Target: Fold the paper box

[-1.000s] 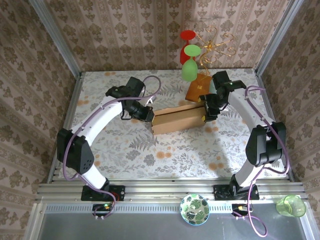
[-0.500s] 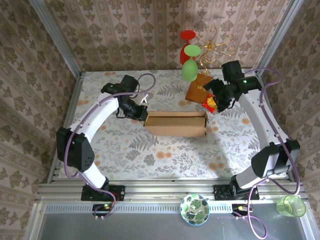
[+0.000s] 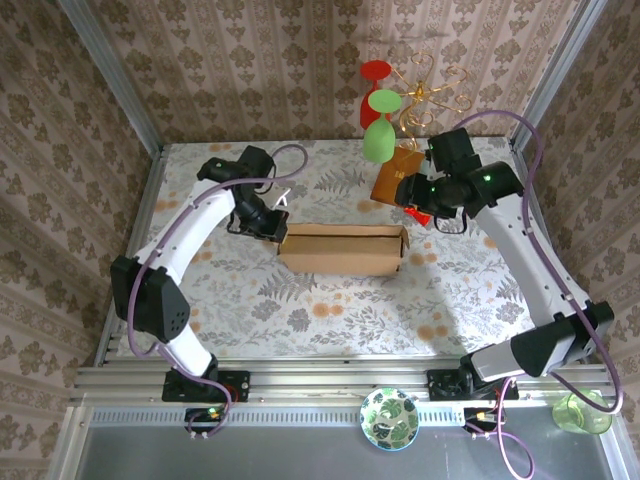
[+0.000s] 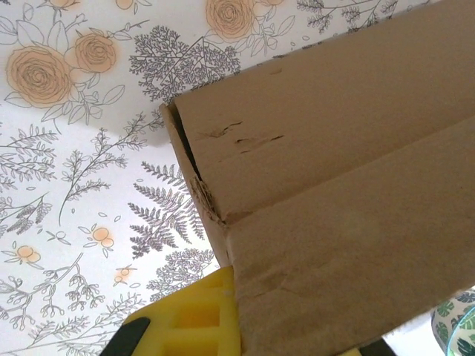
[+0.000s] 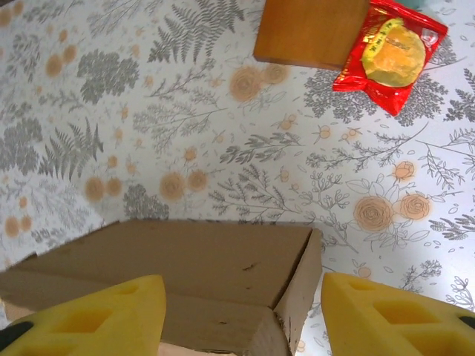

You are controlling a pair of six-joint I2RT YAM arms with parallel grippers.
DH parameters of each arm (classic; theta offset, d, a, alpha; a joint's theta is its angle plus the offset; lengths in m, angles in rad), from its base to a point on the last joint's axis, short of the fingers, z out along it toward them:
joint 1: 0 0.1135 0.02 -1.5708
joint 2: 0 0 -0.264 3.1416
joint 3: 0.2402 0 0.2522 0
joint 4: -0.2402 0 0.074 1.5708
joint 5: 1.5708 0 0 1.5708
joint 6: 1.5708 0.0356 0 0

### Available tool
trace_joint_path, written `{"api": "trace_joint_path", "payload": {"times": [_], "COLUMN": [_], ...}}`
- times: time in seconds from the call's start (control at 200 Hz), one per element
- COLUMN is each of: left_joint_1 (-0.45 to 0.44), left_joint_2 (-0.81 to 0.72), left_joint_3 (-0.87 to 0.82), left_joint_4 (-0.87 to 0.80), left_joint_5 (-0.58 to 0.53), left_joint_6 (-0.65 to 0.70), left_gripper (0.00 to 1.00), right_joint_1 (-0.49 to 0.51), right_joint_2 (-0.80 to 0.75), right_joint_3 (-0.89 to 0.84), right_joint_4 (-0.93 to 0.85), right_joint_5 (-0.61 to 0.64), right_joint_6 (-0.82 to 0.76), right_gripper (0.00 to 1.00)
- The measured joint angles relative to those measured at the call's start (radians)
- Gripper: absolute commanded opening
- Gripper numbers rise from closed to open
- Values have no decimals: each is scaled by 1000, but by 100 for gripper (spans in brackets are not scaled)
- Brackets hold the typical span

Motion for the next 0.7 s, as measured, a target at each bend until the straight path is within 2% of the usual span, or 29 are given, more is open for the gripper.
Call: {"api": "trace_joint_path", "payload": {"times": [0.18, 0.365, 0.7], "left_joint_1": [-19, -19, -10], "left_joint_2": [43, 75, 160], "left_joint_3": [24, 69, 181], "left_joint_4": [-36, -83, -175], "left_joint_5": [-24, -37, -52], "left_joint_6": [-25, -51, -69], "left_gripper": [7, 7, 8], "right_joint_1": [3, 3, 3], "right_joint_2": [-69, -74, 12], "right_joint_3": [-58, -69, -73], "right_joint_4": [-3, -5, -5], "right_joint_5": [0, -8, -46], "right_joint_6": [-19, -45, -206], "right_gripper": [57, 56, 50]}}
